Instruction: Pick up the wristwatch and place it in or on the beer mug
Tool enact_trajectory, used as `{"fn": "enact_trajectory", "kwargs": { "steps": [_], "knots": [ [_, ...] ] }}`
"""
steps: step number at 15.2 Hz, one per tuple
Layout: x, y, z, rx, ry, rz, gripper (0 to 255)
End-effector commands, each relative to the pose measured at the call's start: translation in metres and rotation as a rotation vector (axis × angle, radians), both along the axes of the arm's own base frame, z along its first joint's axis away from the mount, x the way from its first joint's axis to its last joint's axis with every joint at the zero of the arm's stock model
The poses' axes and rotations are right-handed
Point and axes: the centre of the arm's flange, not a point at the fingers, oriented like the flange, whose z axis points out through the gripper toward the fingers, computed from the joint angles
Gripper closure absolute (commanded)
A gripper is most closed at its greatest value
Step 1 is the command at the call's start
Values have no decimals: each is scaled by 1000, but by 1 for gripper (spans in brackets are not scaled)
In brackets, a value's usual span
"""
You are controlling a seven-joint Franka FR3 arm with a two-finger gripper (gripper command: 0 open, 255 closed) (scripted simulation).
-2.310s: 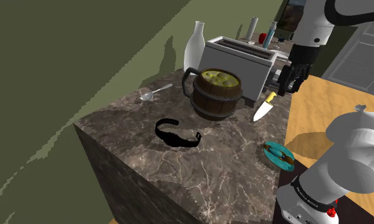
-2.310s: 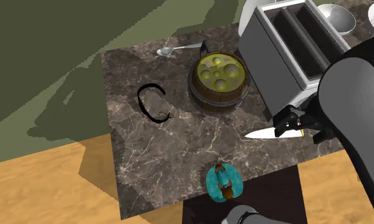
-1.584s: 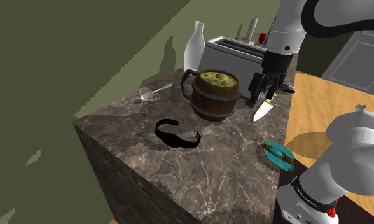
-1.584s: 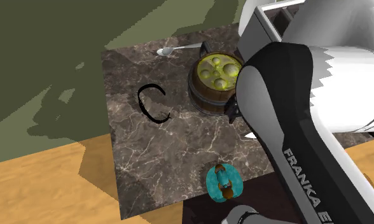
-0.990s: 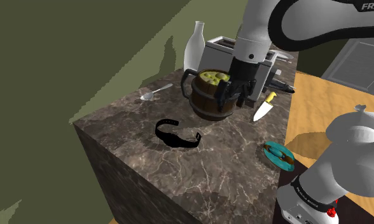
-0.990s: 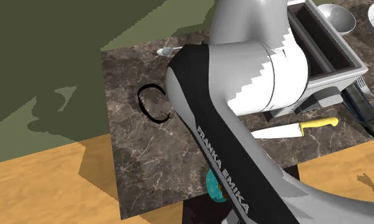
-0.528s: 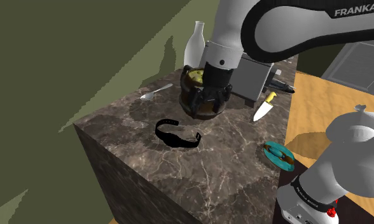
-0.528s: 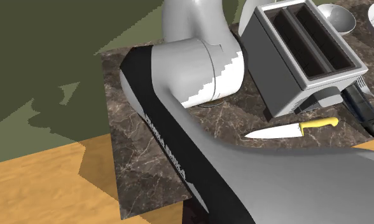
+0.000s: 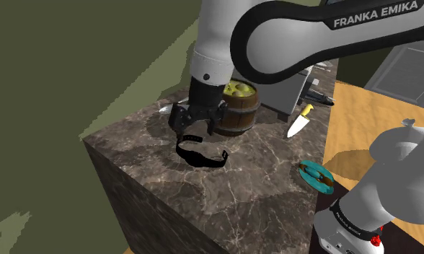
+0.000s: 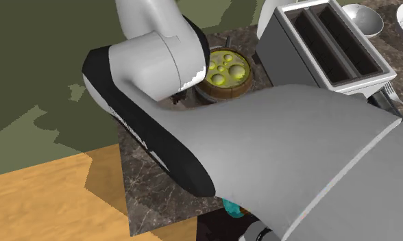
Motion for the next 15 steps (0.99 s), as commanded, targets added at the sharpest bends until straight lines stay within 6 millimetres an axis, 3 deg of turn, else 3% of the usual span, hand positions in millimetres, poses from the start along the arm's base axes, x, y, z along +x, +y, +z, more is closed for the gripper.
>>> {"fn": "enact_trajectory", "kwargs": {
  "steps": [1, 2, 10, 15],
  "knots": [
    [7, 25, -5, 12, -16, -1, 0],
    [10, 35, -6, 14, -21, 0, 0],
    [11, 41, -46, 14, -21, 0, 0],
    [11, 41, -46, 14, -21, 0, 0]
  ]
}}
